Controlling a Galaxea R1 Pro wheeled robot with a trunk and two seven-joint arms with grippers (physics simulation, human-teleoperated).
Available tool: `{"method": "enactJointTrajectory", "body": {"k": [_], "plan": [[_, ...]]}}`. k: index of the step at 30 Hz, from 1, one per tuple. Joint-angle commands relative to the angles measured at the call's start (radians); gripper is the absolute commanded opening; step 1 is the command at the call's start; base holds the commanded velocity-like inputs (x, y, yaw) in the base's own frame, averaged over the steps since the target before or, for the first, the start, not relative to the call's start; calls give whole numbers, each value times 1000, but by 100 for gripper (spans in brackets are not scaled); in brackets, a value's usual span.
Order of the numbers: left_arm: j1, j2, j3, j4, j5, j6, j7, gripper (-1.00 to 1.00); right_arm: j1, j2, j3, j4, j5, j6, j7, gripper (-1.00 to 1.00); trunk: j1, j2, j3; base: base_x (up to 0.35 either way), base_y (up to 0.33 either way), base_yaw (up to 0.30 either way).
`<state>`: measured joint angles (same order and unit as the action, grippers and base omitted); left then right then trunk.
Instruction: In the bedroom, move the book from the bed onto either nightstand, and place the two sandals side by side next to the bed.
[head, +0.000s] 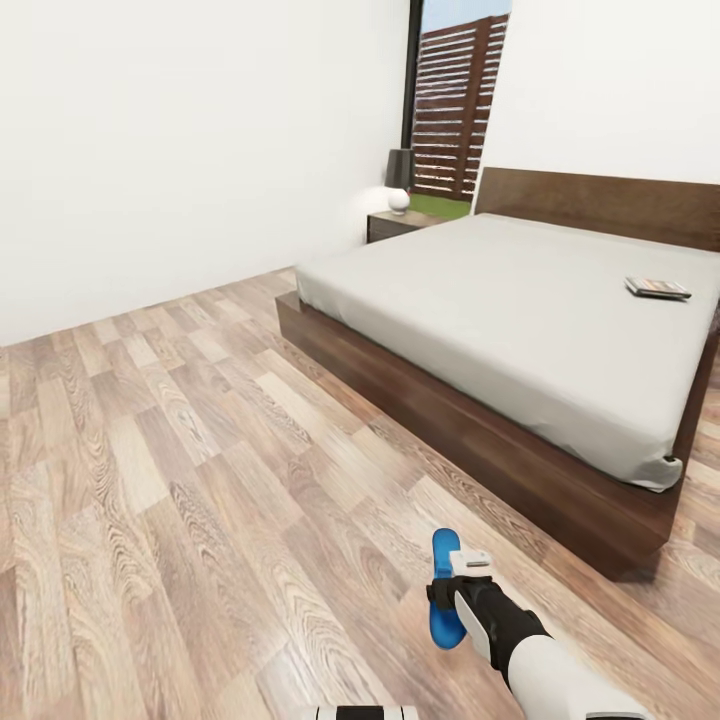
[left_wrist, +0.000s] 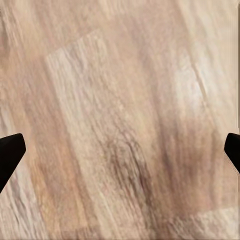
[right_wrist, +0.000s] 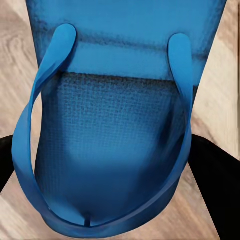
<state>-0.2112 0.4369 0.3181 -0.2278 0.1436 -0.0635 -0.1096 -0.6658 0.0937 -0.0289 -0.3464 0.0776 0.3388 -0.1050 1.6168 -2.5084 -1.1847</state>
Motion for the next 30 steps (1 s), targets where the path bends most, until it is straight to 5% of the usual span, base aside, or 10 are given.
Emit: {"method": "enactJointTrajectory", "body": {"k": [1, 10, 19, 30], "plan": [[-1, 0, 1, 2, 10, -3, -6, 100, 0, 1, -3, -2, 6, 6, -1, -100, -1, 0, 3, 0, 0, 0], [0, -12, -2, 6, 8, 0, -7, 100, 0, 1, -1, -2, 5, 6, -1, -100, -5, 2, 38, 0, 0, 0], [3, -128, -6, 7, 10, -2, 2, 100, 0, 1, 0, 0, 4, 6, 0, -100, -9, 4, 73, 0, 0, 0], [5, -158, -7, 7, 10, -3, 11, 100, 0, 2, 1, 3, 3, 6, 1, -100, -11, 5, 92, 0, 0, 0]]}}
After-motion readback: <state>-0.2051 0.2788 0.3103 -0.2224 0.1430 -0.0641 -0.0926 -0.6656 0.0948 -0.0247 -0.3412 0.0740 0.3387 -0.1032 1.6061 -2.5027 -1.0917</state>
